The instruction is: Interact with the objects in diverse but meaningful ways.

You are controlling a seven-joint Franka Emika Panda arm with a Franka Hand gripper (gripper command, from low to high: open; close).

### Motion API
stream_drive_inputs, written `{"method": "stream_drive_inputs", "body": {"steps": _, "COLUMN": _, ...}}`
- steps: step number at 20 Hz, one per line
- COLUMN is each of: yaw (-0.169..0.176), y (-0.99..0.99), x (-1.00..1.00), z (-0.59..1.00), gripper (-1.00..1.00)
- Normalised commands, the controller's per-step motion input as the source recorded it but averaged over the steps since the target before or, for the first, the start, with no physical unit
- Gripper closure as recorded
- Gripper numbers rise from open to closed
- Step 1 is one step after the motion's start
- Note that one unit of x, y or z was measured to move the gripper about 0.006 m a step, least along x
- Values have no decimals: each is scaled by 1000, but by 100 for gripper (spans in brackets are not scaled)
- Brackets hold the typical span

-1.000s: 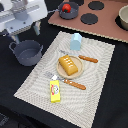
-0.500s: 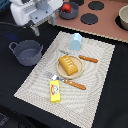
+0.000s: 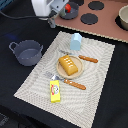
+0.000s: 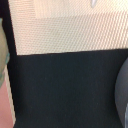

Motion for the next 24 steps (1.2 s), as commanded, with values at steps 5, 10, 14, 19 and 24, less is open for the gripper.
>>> {"method": "stream_drive_inputs", "body": {"steps": 5, "yaw": 16, "y": 165, "x": 992, "z": 354, "gripper": -100}}
{"method": "stream_drive_inputs", "body": {"steps": 10, "yaw": 0, "y": 147, "x": 1000, "z": 255, "gripper": -100}}
{"method": "stream_drive_inputs", "body": {"steps": 14, "yaw": 0, "y": 102, "x": 999, "z": 231, "gripper": -100}}
{"method": "stream_drive_inputs", "body": {"steps": 19, "yaw": 4, "y": 64, "x": 933, "z": 203, "gripper": -100}}
{"method": "stream_drive_inputs", "body": {"steps": 24, "yaw": 0, "y": 46, "x": 909, "z": 41, "gripper": -100}}
